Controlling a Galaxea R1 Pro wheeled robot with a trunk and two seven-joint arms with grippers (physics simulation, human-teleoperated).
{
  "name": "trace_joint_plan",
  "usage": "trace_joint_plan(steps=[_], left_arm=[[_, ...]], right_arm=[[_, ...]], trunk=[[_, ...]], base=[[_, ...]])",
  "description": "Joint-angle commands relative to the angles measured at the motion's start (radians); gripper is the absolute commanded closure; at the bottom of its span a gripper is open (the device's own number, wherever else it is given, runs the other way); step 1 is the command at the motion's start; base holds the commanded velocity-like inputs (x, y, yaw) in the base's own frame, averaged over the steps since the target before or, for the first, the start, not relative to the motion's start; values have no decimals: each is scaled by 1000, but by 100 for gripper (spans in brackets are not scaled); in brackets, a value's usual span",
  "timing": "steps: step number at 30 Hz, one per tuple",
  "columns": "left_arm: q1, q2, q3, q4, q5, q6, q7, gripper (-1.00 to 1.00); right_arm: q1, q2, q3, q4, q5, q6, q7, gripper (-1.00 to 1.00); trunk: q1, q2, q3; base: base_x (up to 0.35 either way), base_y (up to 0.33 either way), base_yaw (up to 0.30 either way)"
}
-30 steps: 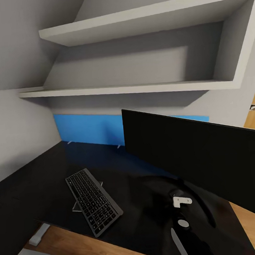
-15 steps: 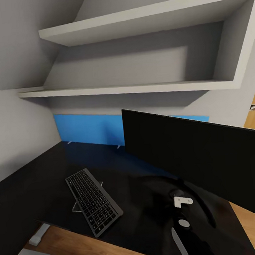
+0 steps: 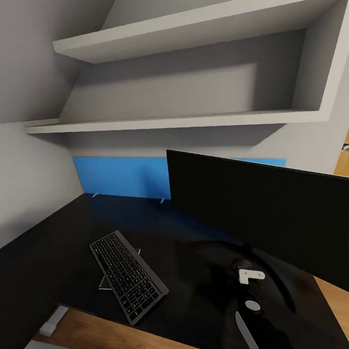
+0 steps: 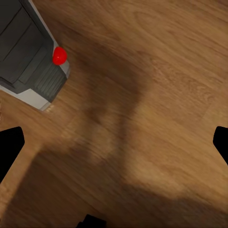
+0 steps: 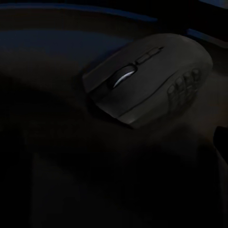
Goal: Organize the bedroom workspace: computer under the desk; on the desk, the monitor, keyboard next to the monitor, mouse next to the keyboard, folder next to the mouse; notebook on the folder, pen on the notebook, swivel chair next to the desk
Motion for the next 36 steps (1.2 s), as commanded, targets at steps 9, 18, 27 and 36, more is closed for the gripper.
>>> trace_joint_plan(steps=[9, 18, 27, 36], left_arm=[[-1, 5, -8, 0, 5, -3, 7, -100], [-1, 6, -7, 0, 5, -3, 7, -100], [-1, 5, -7, 0, 5, -3, 7, -100], [-1, 5, -7, 0, 5, -3, 7, -100]], right_arm=[[0, 1, -4, 33, 4, 6, -4, -100], [0, 1, -4, 33, 5, 6, -4, -100], [0, 1, -4, 33, 5, 6, -4, -100], [0, 1, -6, 33, 3, 7, -4, -100]], trunk=[[0, 0, -1], [0, 0, -1], [0, 0, -1], [0, 0, -1]], base=[[0, 0, 0], [0, 0, 0], [0, 0, 0], [0, 0, 0]])
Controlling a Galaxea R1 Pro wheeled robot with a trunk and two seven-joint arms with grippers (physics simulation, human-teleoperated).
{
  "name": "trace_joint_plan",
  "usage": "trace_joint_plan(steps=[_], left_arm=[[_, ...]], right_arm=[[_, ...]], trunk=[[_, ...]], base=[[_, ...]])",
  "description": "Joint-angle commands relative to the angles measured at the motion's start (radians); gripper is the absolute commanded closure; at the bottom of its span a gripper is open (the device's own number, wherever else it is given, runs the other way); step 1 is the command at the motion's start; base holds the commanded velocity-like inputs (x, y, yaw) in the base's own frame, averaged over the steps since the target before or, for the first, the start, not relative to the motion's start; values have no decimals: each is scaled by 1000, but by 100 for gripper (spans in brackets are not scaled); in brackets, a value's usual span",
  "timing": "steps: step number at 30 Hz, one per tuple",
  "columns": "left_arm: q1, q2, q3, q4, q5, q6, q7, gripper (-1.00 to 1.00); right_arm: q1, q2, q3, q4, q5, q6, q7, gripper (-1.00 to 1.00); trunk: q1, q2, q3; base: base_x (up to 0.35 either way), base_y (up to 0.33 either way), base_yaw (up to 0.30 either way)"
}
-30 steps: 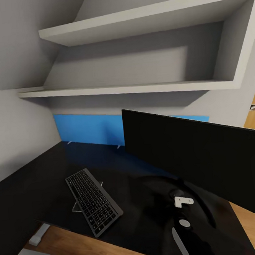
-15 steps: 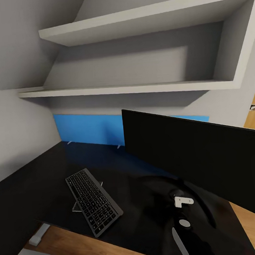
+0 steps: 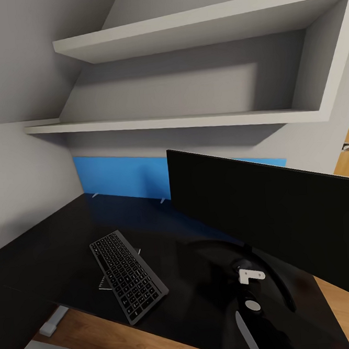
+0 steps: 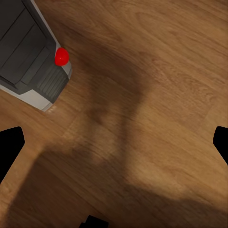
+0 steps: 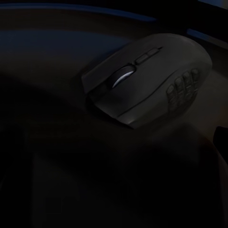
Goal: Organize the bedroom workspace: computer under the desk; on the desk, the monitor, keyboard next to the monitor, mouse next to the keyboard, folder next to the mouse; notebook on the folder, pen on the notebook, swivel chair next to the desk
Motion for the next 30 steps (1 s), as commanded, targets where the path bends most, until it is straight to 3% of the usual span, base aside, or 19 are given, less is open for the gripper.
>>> trace_joint_plan(steps=[1, 30], left_arm=[[-1, 0, -9, 0, 6, -3, 7, -100], [-1, 1, -9, 0, 7, -3, 7, -100]], right_arm=[[0, 1, -4, 33, 3, 8, -4, -100], [0, 1, -4, 33, 4, 7, -4, -100]], trunk=[[0, 0, -1], [0, 0, -1]], base=[[0, 0, 0], [0, 0, 0]])
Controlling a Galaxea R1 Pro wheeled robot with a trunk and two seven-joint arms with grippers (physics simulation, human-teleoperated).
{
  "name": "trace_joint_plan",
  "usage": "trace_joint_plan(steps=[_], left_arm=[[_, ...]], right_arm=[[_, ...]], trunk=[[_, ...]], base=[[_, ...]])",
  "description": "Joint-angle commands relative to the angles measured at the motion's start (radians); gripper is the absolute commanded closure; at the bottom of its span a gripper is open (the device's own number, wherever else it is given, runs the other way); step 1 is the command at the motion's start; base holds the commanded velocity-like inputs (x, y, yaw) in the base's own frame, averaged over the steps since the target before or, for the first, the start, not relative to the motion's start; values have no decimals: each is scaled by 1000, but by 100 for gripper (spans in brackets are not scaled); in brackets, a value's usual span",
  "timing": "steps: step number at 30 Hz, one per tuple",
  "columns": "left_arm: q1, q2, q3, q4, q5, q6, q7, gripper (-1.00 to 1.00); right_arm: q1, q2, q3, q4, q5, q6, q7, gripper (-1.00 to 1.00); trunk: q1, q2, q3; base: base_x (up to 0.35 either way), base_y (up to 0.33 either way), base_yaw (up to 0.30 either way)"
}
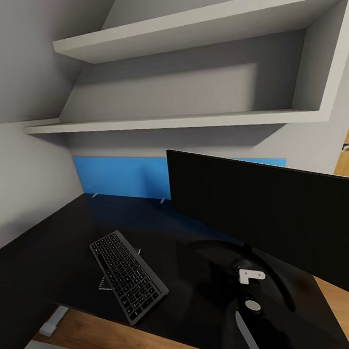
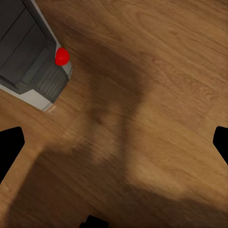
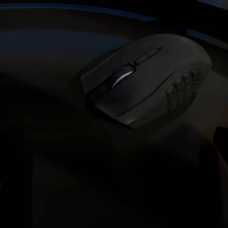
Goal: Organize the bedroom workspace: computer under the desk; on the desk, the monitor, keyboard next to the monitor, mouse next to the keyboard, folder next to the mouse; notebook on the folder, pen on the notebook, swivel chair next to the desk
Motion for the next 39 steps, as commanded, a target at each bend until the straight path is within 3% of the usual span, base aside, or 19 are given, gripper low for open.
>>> trace_joint_plan(steps=[1, 39], left_arm=[[-1, 0, -9, 0, 5, -3, 7, -100], [-1, 0, -9, 0, 6, -3, 7, -100]], right_arm=[[0, 1, -4, 32, 3, 8, -3, -100], [0, -1, -23, 33, 3, 12, -3, -100]], trunk=[[0, 0, -1], [0, 0, -1]], base=[[19, 0, 0], [16, 0, 0]])
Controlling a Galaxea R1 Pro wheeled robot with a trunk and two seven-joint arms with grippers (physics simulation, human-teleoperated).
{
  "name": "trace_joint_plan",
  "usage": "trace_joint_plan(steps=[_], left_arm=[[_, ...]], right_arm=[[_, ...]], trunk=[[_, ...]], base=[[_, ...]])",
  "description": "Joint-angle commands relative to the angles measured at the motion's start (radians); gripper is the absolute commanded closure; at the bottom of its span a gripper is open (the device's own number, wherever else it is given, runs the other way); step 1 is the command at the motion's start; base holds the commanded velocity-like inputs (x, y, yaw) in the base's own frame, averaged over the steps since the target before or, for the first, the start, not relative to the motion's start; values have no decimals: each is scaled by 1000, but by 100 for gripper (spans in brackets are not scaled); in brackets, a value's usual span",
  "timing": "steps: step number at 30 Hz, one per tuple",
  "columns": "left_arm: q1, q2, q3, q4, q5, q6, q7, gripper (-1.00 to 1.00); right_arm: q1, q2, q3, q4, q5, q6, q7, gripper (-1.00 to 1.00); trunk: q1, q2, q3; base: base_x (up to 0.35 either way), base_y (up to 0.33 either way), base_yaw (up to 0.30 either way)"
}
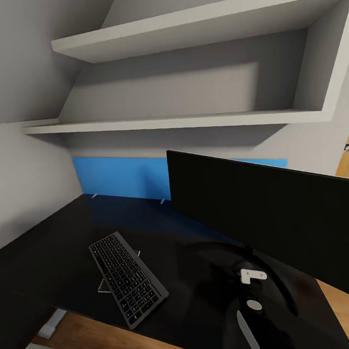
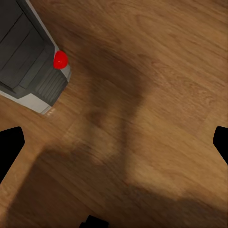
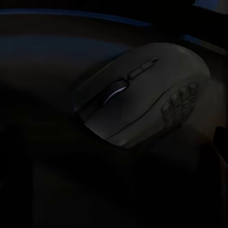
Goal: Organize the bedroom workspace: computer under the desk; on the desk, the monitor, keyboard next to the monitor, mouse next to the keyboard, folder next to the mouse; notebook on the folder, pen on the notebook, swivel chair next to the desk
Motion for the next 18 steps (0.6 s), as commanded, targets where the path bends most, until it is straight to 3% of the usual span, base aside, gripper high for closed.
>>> trace_joint_plan(steps=[1, 18], left_arm=[[-1, 0, -9, 0, 6, -3, 7, -100], [-1, 0, -8, 0, 7, -2, 8, -100]], right_arm=[[0, 0, -6, 38, 4, 8, -5, -100], [0, 0, -9, 38, 4, 8, -5, -100]], trunk=[[0, 0, -1], [0, 0, -1]], base=[[0, 0, 0], [4, 0, 0]])
